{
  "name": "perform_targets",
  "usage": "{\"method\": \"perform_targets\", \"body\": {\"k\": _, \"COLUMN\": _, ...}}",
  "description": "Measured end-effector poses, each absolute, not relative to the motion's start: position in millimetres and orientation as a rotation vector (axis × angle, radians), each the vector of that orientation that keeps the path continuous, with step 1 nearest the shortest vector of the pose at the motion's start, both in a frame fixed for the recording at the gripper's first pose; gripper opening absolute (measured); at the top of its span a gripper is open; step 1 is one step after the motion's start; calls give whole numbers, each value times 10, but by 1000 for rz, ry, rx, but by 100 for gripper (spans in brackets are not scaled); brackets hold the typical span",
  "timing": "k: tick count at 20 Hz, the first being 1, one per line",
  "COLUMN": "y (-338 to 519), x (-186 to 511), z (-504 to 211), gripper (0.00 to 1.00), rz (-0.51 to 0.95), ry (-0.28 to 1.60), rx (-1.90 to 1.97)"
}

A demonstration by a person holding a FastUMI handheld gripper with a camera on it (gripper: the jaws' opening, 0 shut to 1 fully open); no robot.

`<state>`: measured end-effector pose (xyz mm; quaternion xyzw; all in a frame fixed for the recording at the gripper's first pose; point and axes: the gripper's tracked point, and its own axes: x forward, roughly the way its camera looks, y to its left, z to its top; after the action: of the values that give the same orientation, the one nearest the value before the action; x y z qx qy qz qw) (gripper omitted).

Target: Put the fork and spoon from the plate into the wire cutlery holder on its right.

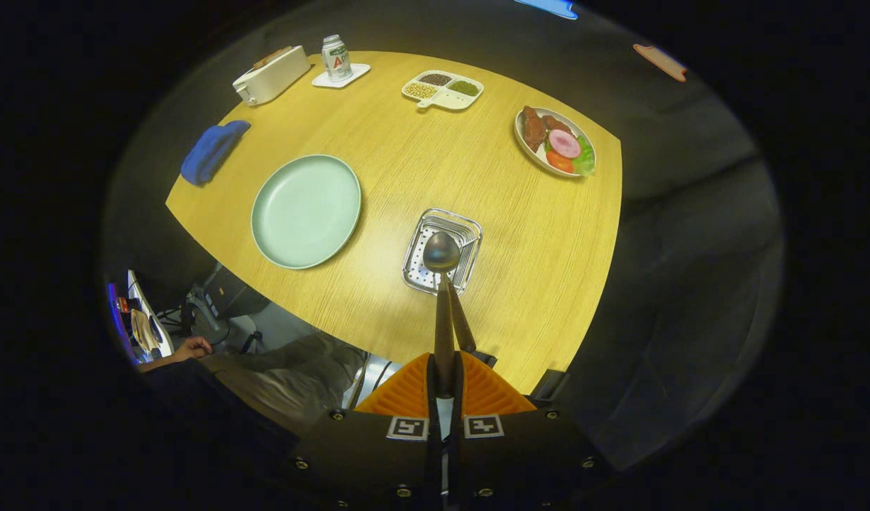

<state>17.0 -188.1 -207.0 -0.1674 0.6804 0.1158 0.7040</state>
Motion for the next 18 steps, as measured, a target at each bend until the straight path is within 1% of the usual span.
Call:
{"method": "perform_targets", "body": {"k": 13, "y": -1869, "x": 434, "z": -2392, "gripper": 4, "rz": 277, "ry": 1621, "rx": -377}}
{"method": "perform_targets", "body": {"k": 16, "y": -1842, "x": 458, "z": -2421, "gripper": 6, "rz": 285, "ry": 1630, "rx": -369}}
{"method": "perform_targets", "body": {"k": 18, "y": -1850, "x": 500, "z": -2442, "gripper": 9, "rz": 278, "ry": 1615, "rx": -368}}
